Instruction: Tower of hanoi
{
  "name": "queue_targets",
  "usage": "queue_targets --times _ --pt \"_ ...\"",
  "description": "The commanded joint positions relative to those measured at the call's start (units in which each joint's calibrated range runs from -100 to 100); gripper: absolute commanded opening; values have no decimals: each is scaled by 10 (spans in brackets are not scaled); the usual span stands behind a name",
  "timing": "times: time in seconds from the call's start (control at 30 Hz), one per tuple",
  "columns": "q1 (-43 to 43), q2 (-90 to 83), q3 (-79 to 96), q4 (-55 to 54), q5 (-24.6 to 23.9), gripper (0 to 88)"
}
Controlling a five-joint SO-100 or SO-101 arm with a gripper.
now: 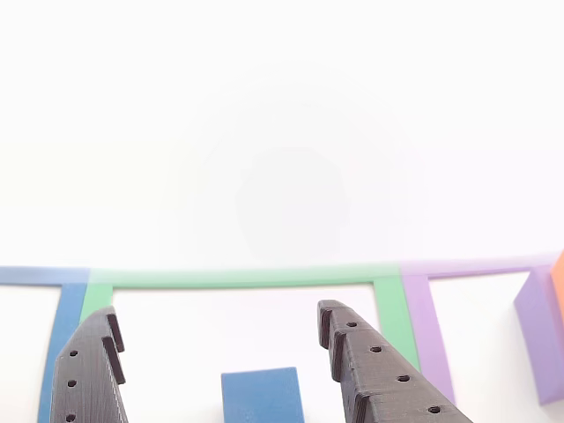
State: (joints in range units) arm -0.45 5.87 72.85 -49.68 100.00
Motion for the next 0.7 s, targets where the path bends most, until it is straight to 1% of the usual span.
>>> queue_targets --times 0.0,0.1,0.23,0.43,0.6,0.67 --pt "15 -247 -7 272 0 171" --pt "26 -354 -50 448 0 97" --pt "51 -422 -135 640 0 11" --pt "95 -451 -350 944 0 10" --pt "129 -422 -588 1195 0 10" --pt "143 -405 -681 1277 0 10"
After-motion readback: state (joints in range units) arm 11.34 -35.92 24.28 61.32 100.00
